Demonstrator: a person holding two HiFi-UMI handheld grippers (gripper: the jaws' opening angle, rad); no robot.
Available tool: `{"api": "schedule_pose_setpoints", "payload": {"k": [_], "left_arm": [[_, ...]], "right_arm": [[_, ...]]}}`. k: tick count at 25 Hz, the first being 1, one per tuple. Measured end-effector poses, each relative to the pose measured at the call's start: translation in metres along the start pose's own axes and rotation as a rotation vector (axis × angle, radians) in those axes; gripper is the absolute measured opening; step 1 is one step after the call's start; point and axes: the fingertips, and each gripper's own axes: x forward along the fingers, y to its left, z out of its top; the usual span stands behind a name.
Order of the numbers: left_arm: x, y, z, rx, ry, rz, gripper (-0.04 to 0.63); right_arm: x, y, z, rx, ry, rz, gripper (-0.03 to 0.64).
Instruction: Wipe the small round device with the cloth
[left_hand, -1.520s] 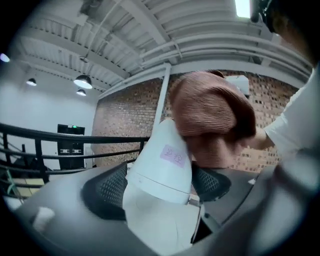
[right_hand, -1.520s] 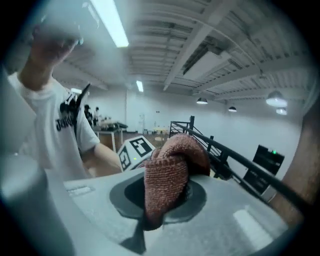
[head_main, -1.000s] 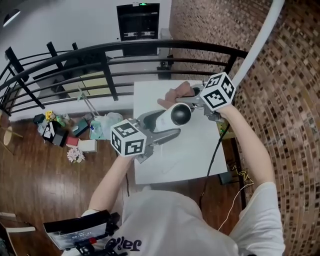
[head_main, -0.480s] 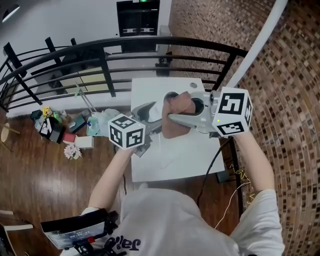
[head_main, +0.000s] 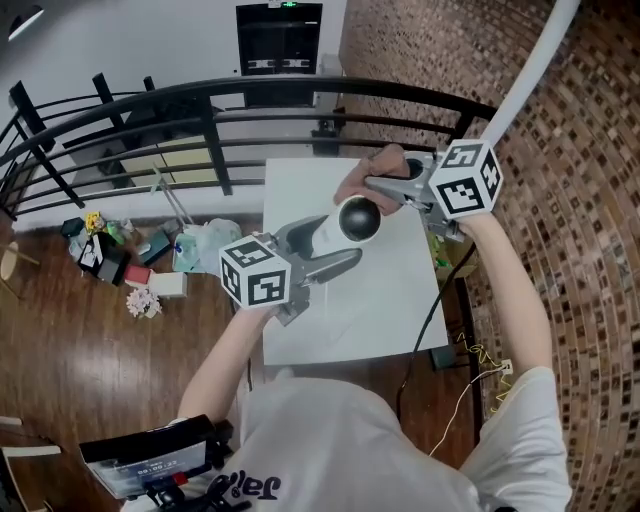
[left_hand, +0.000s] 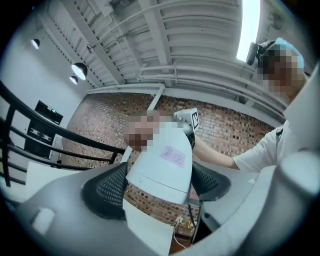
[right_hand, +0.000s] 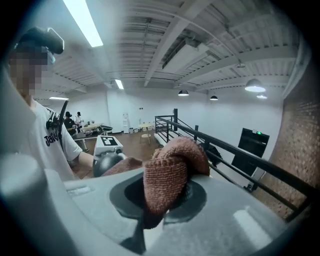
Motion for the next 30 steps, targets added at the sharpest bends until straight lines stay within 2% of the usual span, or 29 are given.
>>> {"api": "schedule_pose_setpoints", "payload": {"k": [3, 6, 10, 14, 17, 20, 25, 30], "left_arm": [[-0.007, 0.01, 0.012, -0.048, -0.061, 0.014, 0.423], [-0.01, 0.025, 0.014, -0.075, -0.079, 0.065, 0.423], [-0.008, 0.04, 0.003, -0.071, -0.041, 0.134, 0.423], [-0.004, 0.038, -0.008, -0.097, -0.021, 0.127, 0.423], [0.002, 0.031, -0.013, -0.107, -0.003, 0.104, 0.423], [0.005, 0.023, -0.016, -0.144, -0.013, 0.061, 0.423], [0.009, 0.01, -0.017, -0.192, -0.042, -0.003, 0.423], [0.007, 0.011, -0.018, -0.246, -0.078, -0.015, 0.423]], "right_arm": [[-0.011, 0.01, -0.022, 0.017, 0.019, 0.005, 0.025], [-0.016, 0.044, -0.031, -0.026, 0.03, 0.045, 0.025], [-0.013, 0.091, -0.01, -0.13, 0.009, 0.1, 0.025], [0.005, 0.115, 0.014, -0.222, -0.016, 0.154, 0.025], [0.019, 0.11, 0.026, -0.249, -0.039, 0.153, 0.025], [0.022, 0.086, 0.037, -0.251, -0.079, 0.095, 0.025], [0.007, 0.032, 0.034, -0.126, -0.149, -0.008, 0.025], [-0.017, 0.015, 0.015, -0.051, -0.183, -0.071, 0.025]]}}
